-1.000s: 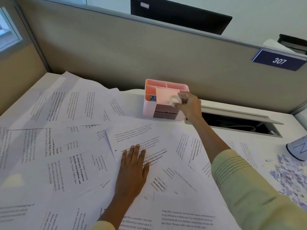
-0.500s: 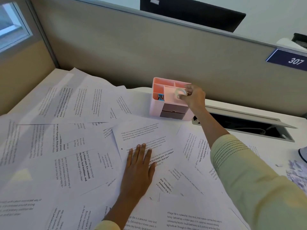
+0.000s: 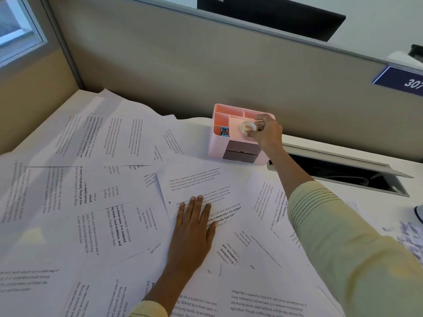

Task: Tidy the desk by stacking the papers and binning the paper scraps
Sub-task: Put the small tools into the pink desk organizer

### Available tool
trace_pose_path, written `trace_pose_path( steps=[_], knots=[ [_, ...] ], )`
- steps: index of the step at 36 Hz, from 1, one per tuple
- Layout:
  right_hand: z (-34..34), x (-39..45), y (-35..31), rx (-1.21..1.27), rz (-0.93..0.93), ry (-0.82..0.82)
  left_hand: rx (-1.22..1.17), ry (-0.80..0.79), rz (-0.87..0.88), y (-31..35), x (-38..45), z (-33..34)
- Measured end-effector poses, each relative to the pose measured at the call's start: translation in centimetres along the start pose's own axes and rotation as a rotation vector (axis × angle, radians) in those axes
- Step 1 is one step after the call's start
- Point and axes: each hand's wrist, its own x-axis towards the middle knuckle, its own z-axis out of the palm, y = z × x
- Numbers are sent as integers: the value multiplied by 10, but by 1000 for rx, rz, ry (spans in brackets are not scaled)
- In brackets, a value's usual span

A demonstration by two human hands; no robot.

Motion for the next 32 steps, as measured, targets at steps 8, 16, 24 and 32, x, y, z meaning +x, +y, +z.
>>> trace_pose_path(
  steps=[8,16,24,32],
  knots=[
    [-3,0,-1,-27,-10,-44,4,-3,0,0,0,-1],
    [-21,-16,-1,25,-56,-48,-1,-28,-1,1,0,-4],
    [-45,-92,20,110,-102,-80,18,-49,-5,0,2,-4],
    [-63,-193,66,77,-70,-125,93,-108,-49,6,9,-12]
  ],
)
